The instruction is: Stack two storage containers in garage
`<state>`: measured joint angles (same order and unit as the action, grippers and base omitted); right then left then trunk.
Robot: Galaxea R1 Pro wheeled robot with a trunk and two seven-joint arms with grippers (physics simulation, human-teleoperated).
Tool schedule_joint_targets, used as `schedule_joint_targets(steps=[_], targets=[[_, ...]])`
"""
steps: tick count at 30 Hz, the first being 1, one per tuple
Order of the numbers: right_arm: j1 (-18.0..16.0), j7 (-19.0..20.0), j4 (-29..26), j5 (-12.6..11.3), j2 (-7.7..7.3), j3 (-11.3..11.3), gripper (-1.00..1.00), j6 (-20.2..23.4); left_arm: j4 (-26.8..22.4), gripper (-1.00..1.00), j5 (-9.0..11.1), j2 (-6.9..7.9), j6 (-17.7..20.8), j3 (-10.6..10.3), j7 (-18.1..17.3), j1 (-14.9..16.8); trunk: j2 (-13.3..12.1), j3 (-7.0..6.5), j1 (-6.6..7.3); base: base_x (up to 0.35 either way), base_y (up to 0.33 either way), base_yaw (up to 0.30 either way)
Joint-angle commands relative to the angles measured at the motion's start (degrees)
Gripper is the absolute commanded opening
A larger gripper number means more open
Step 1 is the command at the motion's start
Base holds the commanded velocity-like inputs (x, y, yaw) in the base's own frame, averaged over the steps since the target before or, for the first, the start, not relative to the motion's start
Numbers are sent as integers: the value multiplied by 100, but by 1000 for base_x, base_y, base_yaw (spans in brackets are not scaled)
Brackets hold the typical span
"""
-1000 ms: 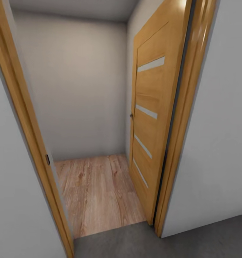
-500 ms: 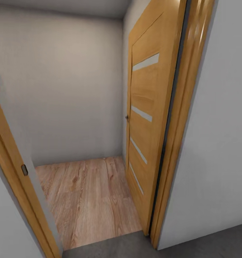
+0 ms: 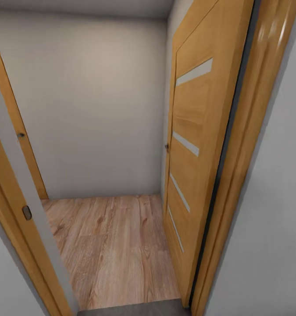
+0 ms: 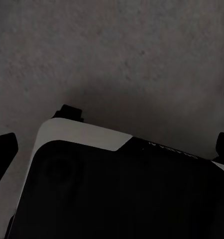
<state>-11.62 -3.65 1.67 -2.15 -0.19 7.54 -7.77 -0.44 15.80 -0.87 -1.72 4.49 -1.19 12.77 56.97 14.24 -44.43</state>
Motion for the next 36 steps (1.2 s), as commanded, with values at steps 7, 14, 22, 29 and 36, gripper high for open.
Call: schedule_joint_targets(steps=[7, 14, 22, 29, 36], targets=[[-7, -13, 18, -22, 1, 45, 100, -35, 8, 100, 11, -1, -19, 43, -13, 6, 4, 7, -2, 161, -102, 261], [-7, -14, 18, -22, 1, 45, 100, -40, 8, 100, 11, 7, -20, 43, -16, 6, 4, 7, -2, 32, -15, 261], [-7, -15, 18, -22, -7, 45, 100, -51, 8, 100, 11, 8, -21, 43, -14, 6, 4, 7, -2, 3, -1, 210], [-7, -40, 18, -6, 2, 53, 100, -49, 8, 100, 11, 8, -20, 43, -13, 6, 4, 7, -2, 0, 0, 10], [-7, -56, 18, -4, -13, 55, 100, -49, 8, 100, 14, 3, -14, 43, -15, 6, 4, 7, -2, 0, 7, 0]])
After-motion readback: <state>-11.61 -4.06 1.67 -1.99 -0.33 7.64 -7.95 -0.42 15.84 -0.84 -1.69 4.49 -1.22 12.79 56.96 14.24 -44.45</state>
